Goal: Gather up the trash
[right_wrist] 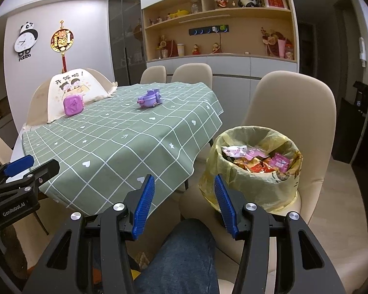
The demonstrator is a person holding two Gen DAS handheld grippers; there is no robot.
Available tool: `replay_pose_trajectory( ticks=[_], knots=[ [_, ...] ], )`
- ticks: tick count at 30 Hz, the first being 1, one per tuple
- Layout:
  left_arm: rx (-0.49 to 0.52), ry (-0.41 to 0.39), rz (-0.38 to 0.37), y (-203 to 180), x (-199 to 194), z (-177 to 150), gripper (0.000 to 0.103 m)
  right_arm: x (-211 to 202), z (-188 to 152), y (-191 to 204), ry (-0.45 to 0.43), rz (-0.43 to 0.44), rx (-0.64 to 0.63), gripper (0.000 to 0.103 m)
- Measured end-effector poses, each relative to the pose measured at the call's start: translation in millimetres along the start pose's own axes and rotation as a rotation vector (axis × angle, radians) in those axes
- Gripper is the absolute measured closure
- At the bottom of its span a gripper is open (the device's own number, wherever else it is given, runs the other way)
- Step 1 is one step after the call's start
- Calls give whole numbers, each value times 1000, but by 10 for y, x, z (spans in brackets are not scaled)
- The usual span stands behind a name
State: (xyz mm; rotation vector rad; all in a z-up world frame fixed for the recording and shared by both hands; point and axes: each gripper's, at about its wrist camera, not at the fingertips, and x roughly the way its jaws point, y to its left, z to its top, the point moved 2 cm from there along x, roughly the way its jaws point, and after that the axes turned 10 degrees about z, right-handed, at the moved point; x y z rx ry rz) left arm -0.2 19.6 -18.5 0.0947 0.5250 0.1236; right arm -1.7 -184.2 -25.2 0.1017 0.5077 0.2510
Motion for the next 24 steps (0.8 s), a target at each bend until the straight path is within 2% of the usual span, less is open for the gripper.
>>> replay_pose_trajectory(
  ticks=[24],
  knots=[
    [11,4,-13,-45,7,-12,28,-5,-5,-16,0,0,3,55]
  ],
)
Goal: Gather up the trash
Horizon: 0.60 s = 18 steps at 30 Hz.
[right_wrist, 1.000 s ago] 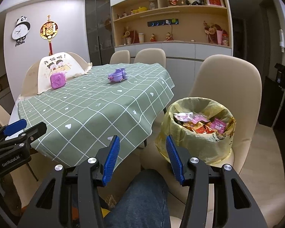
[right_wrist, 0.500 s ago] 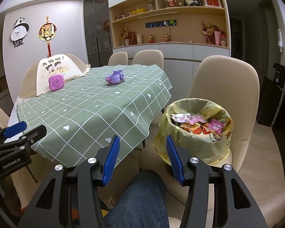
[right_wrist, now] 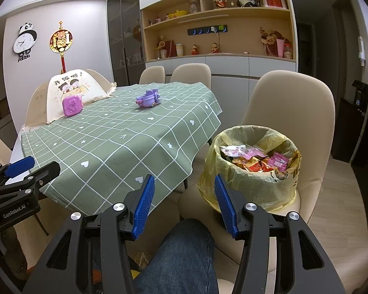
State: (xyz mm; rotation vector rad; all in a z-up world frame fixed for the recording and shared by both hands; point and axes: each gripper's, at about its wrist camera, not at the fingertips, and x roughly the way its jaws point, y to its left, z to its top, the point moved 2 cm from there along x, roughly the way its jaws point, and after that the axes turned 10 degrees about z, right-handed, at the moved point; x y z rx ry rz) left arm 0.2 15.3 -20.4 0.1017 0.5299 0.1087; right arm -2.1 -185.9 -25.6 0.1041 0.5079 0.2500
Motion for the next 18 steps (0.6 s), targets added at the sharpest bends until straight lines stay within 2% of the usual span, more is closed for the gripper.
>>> replay_pose_trajectory(
  ticks=[13,18],
  knots=[
    [12,-1,-14,-8,-2,6,28,2,-5,-4,0,0,3,55],
    [24,11,-44,-29,42,12,28,8,-8,-13,1,-4,4,55]
  ],
)
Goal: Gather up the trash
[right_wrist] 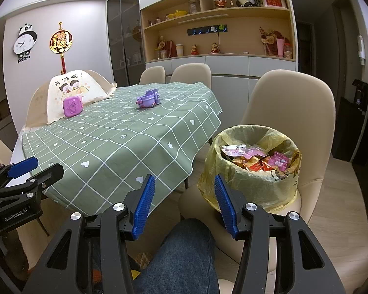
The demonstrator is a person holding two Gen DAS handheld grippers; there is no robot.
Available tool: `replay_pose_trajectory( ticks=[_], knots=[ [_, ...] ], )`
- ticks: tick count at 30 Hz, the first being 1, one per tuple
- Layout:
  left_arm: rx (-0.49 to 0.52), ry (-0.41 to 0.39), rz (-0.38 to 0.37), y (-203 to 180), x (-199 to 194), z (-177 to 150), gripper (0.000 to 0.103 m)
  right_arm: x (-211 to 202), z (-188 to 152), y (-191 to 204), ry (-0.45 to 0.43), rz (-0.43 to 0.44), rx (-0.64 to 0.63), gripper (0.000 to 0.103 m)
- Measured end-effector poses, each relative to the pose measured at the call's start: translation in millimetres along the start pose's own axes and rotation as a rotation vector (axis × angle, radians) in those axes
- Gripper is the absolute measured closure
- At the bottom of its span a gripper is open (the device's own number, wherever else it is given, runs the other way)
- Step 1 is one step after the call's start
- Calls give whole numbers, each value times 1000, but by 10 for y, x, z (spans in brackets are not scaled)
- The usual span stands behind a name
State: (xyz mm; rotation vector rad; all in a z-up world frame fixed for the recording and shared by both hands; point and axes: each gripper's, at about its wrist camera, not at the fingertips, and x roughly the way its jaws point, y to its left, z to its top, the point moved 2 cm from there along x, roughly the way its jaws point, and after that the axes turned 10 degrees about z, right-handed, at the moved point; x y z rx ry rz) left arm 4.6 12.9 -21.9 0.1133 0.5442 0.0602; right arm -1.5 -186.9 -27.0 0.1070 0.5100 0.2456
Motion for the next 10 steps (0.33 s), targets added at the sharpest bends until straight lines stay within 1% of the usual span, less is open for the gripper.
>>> replay_pose_trajectory(
  ticks=[4,6,8,10],
  knots=[
    [-20,40,-23,62,136,44,28,69,18,-11,14,-23,-12,55],
    [-28,53,-37,144,214,118,28,135,79,18,28,-29,-31,55],
    [-42,58,-45,272,267,233,28,246,232,132,36,-16,-72,55],
    [-72,87,-33,541,411,430,28,413,436,318,48,18,-125,55]
  ],
)
